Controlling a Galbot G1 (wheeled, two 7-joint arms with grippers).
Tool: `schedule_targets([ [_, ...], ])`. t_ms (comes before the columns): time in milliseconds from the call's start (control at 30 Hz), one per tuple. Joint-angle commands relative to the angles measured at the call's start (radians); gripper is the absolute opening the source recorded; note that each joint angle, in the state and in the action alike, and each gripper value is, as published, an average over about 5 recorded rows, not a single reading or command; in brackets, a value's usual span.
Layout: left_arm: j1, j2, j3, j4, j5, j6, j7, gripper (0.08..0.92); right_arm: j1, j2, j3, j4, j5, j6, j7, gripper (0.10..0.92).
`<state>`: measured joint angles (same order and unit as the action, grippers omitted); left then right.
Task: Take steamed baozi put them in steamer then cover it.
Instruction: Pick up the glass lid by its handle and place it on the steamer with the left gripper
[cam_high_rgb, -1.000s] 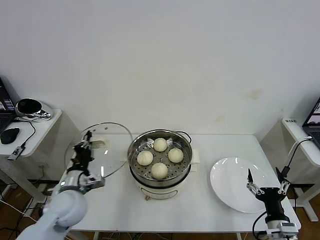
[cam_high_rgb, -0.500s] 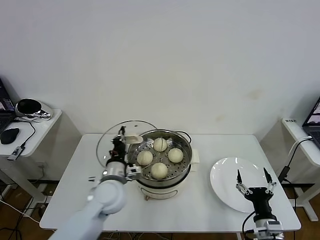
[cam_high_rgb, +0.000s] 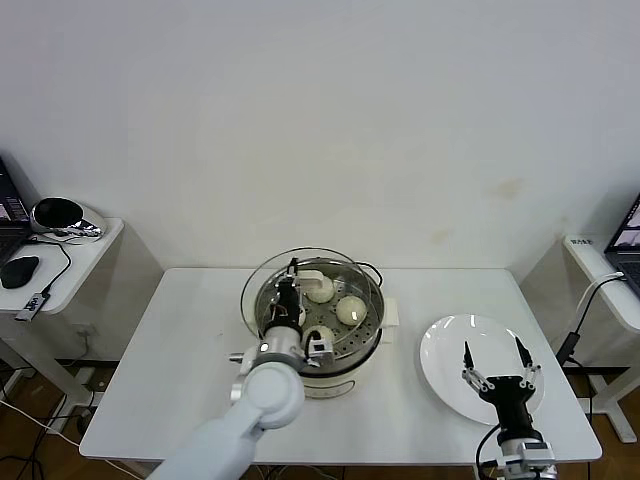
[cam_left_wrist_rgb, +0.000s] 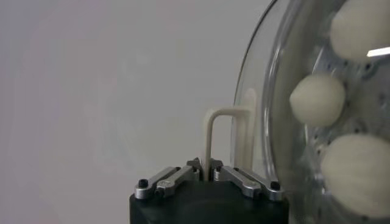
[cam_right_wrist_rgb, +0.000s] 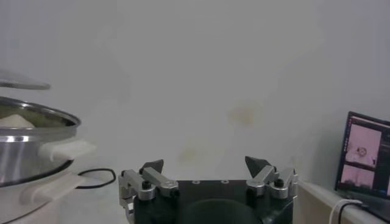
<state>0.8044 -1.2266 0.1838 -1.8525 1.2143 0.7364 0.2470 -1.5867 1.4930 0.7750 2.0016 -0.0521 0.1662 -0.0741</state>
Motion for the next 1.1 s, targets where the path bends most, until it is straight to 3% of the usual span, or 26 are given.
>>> schedule_targets([
  [33, -0.020, -0.080, 0.042, 0.074, 0.057, 0.028, 0.006, 0.155, -0.001, 0.002, -0.005, 0.000, -0.006, 0.000, 0.002, 0.823],
  [600, 0.003, -0.103, 0.048, 0.130, 0.071, 0.014, -0.021, 0.154, -0.007, -0.004, 0.000, -0.002, -0.003, 0.004, 0.003, 0.823],
  [1100, 0.019, -0.100, 0.041, 0.104, 0.054, 0.019, -0.047, 0.171, -0.007, -0.008, 0.001, -0.008, -0.003, 0.006, 0.002, 0.823],
])
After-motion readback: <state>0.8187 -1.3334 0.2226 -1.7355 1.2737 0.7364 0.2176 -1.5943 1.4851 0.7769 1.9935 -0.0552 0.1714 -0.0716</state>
